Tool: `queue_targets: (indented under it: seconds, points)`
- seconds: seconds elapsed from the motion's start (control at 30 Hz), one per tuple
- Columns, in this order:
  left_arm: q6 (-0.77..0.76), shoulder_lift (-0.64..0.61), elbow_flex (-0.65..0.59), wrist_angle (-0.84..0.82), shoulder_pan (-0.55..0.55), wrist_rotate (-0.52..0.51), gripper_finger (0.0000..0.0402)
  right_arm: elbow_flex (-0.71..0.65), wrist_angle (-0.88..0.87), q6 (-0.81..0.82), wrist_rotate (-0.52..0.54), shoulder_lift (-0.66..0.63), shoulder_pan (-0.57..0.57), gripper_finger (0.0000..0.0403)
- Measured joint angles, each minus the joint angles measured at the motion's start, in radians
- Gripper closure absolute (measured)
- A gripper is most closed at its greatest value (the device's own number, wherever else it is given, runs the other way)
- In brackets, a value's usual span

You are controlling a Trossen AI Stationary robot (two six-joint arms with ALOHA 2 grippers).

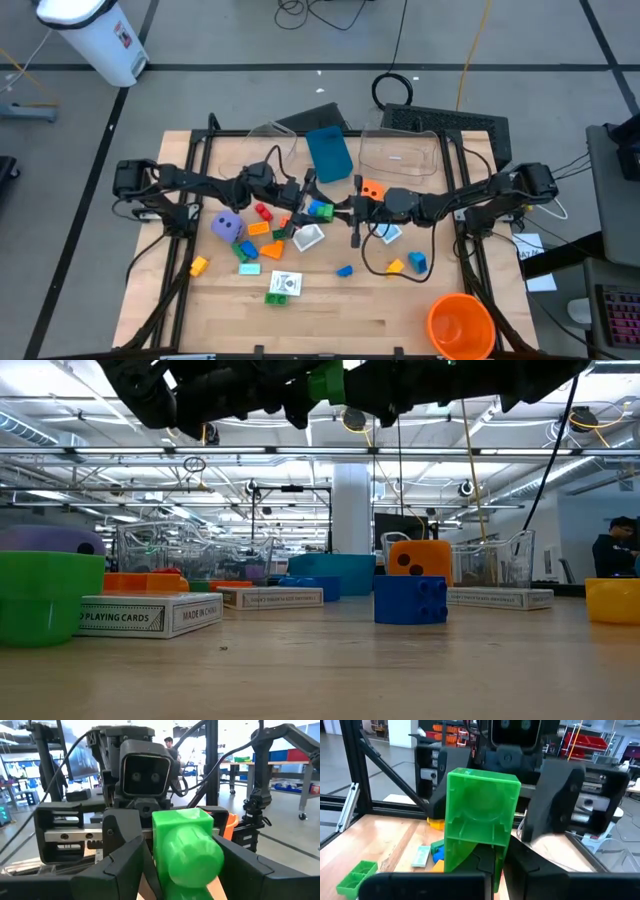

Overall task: Pick & Place Toys
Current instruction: Put the green game piece into the left transparent bin

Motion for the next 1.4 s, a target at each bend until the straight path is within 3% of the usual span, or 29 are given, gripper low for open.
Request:
queue_targets:
  seconds: [0.53, 0.83, 0.93, 1.17, 1.4]
  points:
    - [0.005, -0.02, 0.0, -0.005, 0.0, 0.012, 0.0172, -0.02, 0.045, 0.012, -0.003, -0.016, -0.006, 0.0392]
    - [0.009, -0.019, 0.051, -0.096, -0.003, -0.023, 0.0173, -0.02, 0.04, 0.012, -0.003, -0.016, -0.006, 0.0392]
    - [0.015, -0.019, 0.053, -0.11, -0.003, -0.023, 0.0187, -0.02, 0.037, 0.012, -0.003, -0.016, -0.006, 0.0392]
    - [0.007, -0.02, 0.053, -0.116, -0.003, -0.019, 0.027, -0.021, 0.036, 0.012, 0.001, -0.016, -0.006, 0.0392]
    - [0.008, -0.02, 0.053, -0.117, -0.003, -0.02, 0.0254, -0.021, 0.035, 0.009, 0.0, -0.016, -0.006, 0.038]
